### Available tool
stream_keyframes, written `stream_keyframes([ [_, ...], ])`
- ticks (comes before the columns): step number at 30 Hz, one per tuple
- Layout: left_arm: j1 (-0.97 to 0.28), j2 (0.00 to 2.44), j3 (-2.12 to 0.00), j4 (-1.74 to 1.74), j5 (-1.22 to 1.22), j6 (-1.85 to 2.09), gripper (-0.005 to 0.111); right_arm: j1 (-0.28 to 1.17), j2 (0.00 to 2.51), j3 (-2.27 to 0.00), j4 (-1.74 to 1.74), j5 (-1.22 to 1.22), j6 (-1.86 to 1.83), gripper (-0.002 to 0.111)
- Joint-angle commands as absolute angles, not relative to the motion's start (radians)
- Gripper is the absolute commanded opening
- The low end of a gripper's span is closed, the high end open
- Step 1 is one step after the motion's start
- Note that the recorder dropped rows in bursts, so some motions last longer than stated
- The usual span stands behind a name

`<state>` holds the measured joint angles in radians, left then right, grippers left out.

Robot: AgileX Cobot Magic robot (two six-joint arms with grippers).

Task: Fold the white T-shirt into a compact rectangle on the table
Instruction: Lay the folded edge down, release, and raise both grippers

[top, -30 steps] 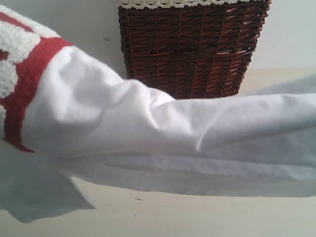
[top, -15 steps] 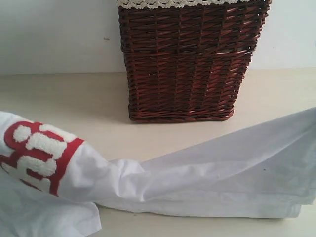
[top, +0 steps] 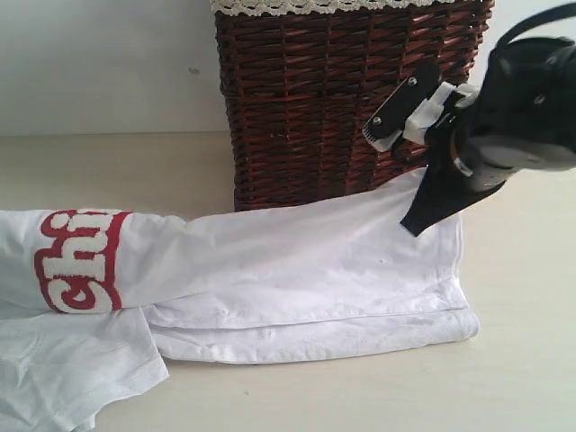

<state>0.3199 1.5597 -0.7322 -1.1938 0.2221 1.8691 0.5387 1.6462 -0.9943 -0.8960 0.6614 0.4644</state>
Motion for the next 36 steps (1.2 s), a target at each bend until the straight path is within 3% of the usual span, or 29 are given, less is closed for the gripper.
stream_keyframes([
  [1, 0.318, 1.680, -0.830, -1.417, 0.279, 1.921, 0.012, 0.534, 1.725, -0.994, -1.013, 0.599, 0.544, 0.016],
  [5, 0.318, 1.702, -0.853, -1.427, 0.292, 1.920, 0.043, 0.534, 1.729, -0.994, -1.071, 0.599, 0.577, 0.043],
  [6, 0.318, 1.702, -0.857, -1.427, 0.281, 1.934, 0.057, 0.534, 1.722, -0.994, -1.094, 0.601, 0.603, 0.050],
  [8, 0.318, 1.699, -0.863, -1.427, 0.264, 1.928, 0.077, 0.534, 1.707, -0.996, -1.136, 0.625, 0.671, 0.056],
  [10, 0.318, 1.687, -0.863, -1.456, 0.246, 1.894, 0.088, 0.534, 1.681, -0.996, -1.185, 0.665, 0.733, 0.056],
  [14, 0.318, 1.658, -0.863, -1.466, 0.255, 1.808, 0.085, 0.534, 1.610, -0.996, -1.208, 0.713, 0.772, 0.056],
  [17, 0.318, 1.631, -0.863, -1.452, 0.378, 1.733, 0.076, 0.534, 1.539, -0.996, -1.117, 0.685, 0.747, 0.054],
  [19, 0.318, 1.612, -0.863, -1.441, 0.499, 1.694, 0.066, 0.534, 1.502, -0.996, -0.988, 0.634, 0.625, 0.047],
  [21, 0.318, 1.596, -0.863, -1.405, 0.660, 1.654, 0.050, 0.534, 1.473, -0.996, -0.820, 0.616, 0.458, 0.032],
  [25, 0.309, 1.595, -0.863, -1.213, 0.979, 1.514, 0.008, 0.534, 1.461, -0.996, -0.490, 0.640, 0.121, 0.000],
  [26, 0.289, 1.595, -0.863, -1.125, 1.024, 1.485, 0.000, 0.534, 1.461, -0.996, -0.443, 0.652, 0.079, 0.000],
  [30, 0.101, 1.595, -0.823, -0.887, 1.031, 1.383, 0.007, 0.534, 1.457, -0.996, -0.395, 0.700, 0.073, 0.000],
  [36, -0.225, 1.595, -0.755, -0.502, 0.796, 1.075, 0.064, 0.534, 1.435, -0.996, -0.381, 0.720, 0.073, 0.000],
])
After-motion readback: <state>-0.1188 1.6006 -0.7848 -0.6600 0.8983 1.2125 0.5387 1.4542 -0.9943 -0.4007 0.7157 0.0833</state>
